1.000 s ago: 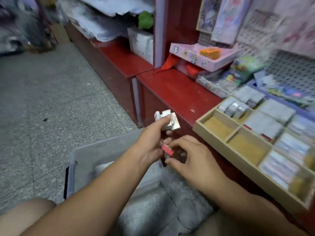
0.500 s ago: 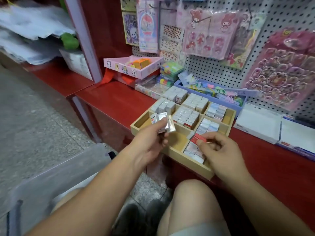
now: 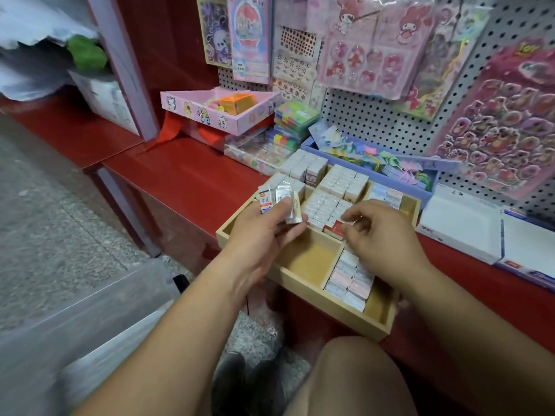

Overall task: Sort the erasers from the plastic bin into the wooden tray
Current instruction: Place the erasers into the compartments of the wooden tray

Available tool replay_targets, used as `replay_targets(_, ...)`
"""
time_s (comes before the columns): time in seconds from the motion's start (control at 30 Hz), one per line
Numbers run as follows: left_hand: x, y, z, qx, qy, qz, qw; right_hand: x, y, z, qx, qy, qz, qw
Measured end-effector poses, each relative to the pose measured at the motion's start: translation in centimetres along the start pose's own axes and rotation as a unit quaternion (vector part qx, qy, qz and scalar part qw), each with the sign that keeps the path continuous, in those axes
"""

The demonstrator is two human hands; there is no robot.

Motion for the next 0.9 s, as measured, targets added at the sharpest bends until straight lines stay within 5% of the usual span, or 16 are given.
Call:
replay_targets(0.3, 1.3, -0.4, 0.2, 0.039, -0.018, 0.002, 0.999, 0.0, -0.4, 3.2, -0.106, 0.043, -0.092, 0.989)
replay_targets(0.6, 2.9, 0.2, 0.9, 0.084, -0.032, 0.013, 0.996, 0.0, 0.1, 3.4, -0.179, 0.031, -0.093, 0.979)
replay_targets(0.73, 3.2, 0.1, 0.9, 0.085, -0.064, 0.017, 0.994, 1.5, -0.1, 1.2, 0.080, -0.003, 0.060, 0.995)
replay_targets(0.8, 3.3, 0.2, 1.0, 0.091, -0.086, 0.023, 0.992, 2.2, -1.0, 1.2, 0.244, -0.057, 0.117, 0.961)
replay_targets(0.9, 3.4, 0.1, 1.0, 0.103, -0.125, 0.028, 0.986, 3.2, -2.6, 2.4, 0.338, -0.145, 0.146, 0.918)
Point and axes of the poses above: each hand's wrist, its own x-axis towards the middle knuckle, its own z-axis out of the palm, y = z × x, the point moved 8 cm from there along x, towards the middle knuckle, and after that the axes turned 11 degrees about z, right-handed, at the moved point
